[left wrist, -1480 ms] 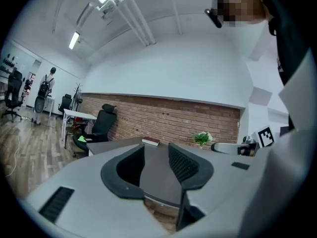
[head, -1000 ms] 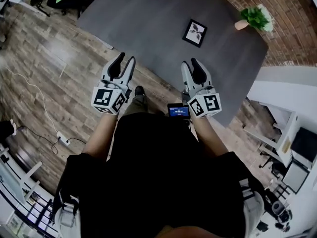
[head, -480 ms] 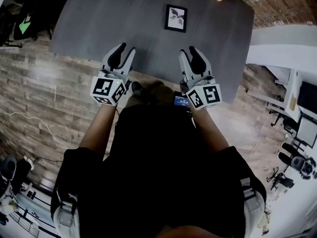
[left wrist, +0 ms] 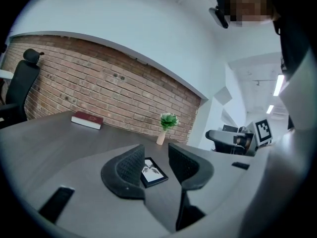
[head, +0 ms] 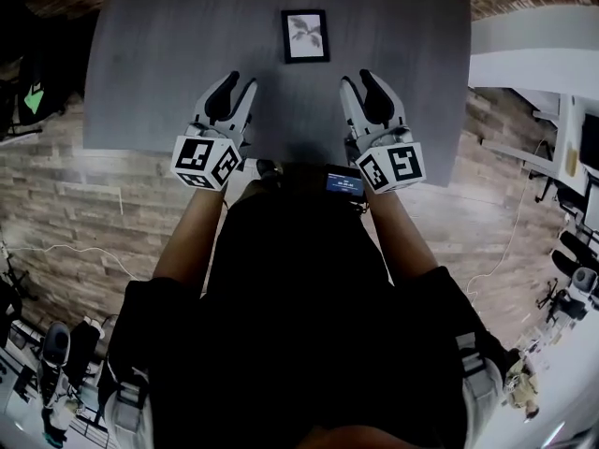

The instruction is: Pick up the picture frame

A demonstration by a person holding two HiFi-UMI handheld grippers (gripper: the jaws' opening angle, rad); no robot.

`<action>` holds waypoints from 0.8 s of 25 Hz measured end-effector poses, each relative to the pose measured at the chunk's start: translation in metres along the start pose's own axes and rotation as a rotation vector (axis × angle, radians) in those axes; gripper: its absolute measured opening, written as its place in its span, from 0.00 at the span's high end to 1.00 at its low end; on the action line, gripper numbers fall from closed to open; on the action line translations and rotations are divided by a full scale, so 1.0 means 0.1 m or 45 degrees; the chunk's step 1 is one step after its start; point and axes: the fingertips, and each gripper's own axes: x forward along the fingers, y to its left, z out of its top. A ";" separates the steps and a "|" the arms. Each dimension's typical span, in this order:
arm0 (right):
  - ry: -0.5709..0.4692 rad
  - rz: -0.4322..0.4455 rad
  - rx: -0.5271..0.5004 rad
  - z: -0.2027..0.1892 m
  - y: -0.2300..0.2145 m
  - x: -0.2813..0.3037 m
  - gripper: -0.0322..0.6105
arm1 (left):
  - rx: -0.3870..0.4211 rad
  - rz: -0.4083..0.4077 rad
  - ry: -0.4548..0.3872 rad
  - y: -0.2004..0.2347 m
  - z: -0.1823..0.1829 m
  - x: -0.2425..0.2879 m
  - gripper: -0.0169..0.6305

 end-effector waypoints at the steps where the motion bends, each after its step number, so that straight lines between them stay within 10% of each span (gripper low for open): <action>1: 0.003 -0.003 0.010 0.00 -0.08 0.06 0.72 | 0.000 -0.003 0.013 0.02 0.00 0.09 0.77; 20: 0.432 0.065 0.223 -1.05 -1.17 1.25 0.72 | -0.227 0.051 0.473 0.55 -0.79 1.74 0.77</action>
